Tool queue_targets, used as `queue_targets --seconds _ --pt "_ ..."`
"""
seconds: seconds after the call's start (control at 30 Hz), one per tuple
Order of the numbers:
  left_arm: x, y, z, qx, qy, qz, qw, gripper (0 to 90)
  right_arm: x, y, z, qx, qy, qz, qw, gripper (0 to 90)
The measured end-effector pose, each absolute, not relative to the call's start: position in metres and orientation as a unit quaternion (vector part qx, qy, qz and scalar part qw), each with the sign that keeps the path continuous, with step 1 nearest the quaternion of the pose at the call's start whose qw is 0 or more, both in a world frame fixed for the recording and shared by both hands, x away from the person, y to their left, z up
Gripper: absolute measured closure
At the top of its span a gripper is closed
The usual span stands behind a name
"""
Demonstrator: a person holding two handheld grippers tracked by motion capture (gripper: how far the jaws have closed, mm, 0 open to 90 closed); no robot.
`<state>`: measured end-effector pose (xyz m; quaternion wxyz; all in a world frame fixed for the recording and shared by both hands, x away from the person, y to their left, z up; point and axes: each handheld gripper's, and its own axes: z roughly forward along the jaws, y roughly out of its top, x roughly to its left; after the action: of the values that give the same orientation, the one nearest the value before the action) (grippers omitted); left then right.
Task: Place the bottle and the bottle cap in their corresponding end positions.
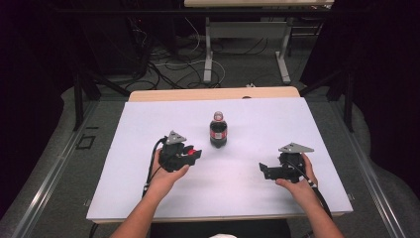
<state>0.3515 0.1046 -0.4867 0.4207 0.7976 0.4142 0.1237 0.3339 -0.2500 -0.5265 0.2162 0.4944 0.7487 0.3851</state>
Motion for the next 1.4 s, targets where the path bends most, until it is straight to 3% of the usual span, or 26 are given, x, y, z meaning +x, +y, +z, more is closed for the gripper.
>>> queue_targets --seconds 0.6,0.97,1.4 --pt "0.346 0.049 -0.537 0.823 0.371 0.083 0.422 60.9 0.33 -0.253 -0.532 0.495 0.746 0.391 0.214 0.0" --pt "0.351 0.043 -0.561 0.832 0.376 0.083 0.399 60.8 0.331 -0.254 -0.532 0.496 0.744 0.397 0.207 0.0" --pt "0.352 0.042 -0.563 0.83 0.378 0.081 0.402 60.3 0.331 -0.252 -0.534 0.496 0.746 0.395 0.203 0.0"
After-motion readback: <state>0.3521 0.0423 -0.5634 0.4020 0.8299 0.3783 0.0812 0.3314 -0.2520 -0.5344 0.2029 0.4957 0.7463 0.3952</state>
